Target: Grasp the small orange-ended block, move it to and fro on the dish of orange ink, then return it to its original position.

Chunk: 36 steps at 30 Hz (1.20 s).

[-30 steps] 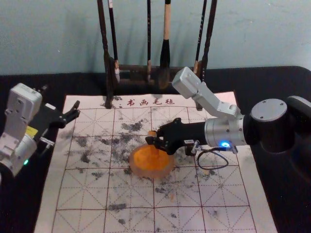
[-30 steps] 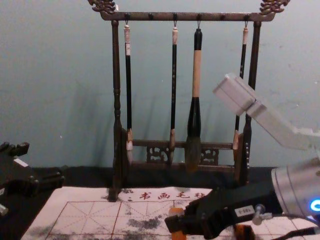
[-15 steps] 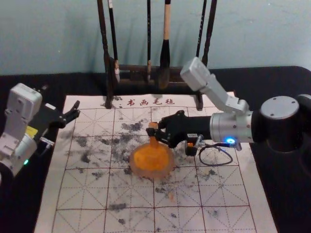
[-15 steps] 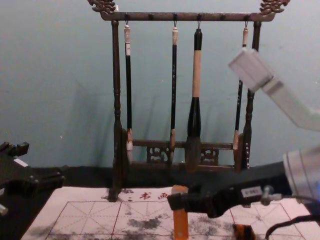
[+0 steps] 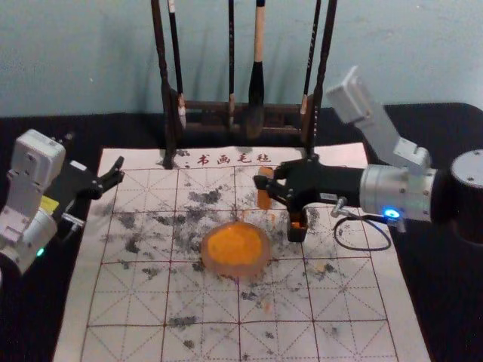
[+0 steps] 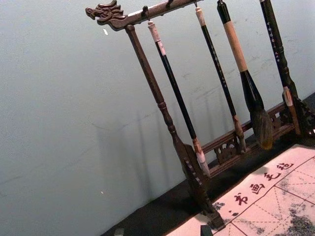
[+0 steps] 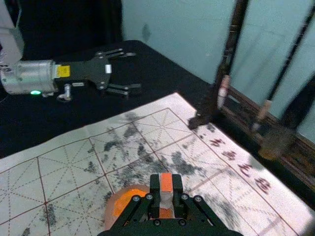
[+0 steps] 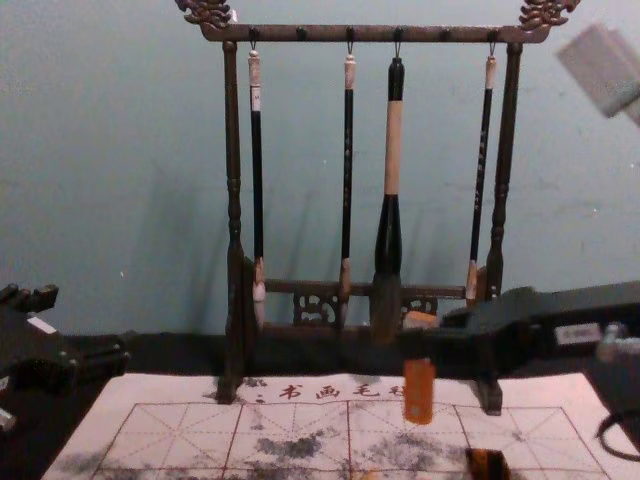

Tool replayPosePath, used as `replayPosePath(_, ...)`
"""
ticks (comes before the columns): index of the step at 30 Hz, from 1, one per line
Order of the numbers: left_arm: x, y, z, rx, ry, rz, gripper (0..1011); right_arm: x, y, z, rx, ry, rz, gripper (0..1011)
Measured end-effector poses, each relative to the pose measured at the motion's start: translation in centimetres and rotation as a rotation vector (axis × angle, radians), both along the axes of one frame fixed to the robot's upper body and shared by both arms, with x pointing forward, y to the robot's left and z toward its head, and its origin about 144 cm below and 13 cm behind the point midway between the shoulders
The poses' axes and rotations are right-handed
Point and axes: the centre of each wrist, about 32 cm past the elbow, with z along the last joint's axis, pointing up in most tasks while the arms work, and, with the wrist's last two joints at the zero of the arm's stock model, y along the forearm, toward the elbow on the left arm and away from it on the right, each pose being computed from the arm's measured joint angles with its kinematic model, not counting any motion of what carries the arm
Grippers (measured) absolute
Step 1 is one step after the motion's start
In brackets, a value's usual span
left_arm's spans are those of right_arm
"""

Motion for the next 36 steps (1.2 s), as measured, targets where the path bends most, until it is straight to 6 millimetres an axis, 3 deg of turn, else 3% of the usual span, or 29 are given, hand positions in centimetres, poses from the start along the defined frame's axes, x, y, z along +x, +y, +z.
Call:
replayPosePath(15, 0.0, 0.0, 0.0, 0.000, 0.000, 0.000, 1001, -4.1, -2.2, -0.3, 0.016, -0.008, -0.209, 129)
replayPosePath(36, 0.0, 0.0, 0.0, 0.000, 0.000, 0.000, 1001, -4.4, -2.3, -2.3, 0.011, 0.056, -0.261, 129)
